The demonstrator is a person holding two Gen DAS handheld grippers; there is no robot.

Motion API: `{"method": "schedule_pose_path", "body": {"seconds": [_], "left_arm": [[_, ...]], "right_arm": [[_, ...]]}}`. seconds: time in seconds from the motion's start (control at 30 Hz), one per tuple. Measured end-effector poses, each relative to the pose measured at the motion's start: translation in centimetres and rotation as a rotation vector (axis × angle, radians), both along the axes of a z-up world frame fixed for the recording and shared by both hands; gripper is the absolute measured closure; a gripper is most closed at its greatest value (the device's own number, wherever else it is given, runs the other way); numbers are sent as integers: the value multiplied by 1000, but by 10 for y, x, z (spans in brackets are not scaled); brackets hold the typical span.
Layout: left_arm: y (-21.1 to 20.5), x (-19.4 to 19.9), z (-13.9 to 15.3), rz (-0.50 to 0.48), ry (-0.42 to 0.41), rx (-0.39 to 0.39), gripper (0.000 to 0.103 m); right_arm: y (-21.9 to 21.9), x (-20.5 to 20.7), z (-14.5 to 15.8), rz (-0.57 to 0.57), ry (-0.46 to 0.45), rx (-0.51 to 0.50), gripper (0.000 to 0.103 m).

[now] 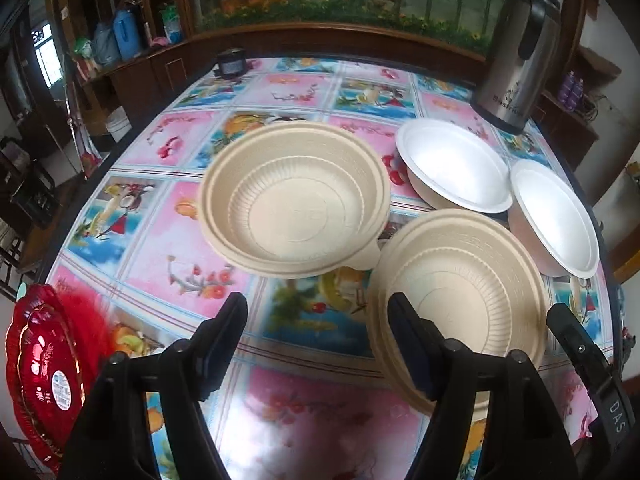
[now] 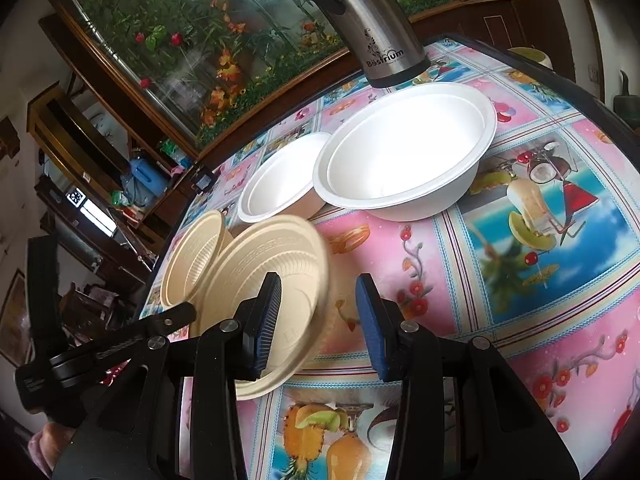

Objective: Organize plates and bowls
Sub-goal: 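Grasp the rim of a beige bowl with the left gripper and tilt it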

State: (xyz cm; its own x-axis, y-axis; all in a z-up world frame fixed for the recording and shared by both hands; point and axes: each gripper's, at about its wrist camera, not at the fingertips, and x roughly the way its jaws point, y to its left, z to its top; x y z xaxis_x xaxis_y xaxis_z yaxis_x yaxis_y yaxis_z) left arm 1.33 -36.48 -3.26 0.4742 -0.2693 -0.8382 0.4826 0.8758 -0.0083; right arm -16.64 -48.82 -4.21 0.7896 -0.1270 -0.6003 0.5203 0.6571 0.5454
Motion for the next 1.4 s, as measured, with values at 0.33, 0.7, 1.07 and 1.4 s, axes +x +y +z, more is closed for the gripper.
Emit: {"method": "schedule_pose_path", "body": {"seconds": [0.33, 0.7, 1.07, 1.4], "left_arm": [[20, -7, 8, 19, 14, -20, 27], [7, 6, -19, 36, 69, 46, 27], [3, 6, -20, 36, 68, 60, 27], [-4, 11, -26, 20, 118, 63, 27]], "right_arm": [[-1, -2, 0, 7, -11, 7, 64], [1, 1, -1, 19, 0, 22, 64], [1, 1, -2, 15, 11, 29, 64], [0, 1, -4, -20, 35, 8, 64]]}}
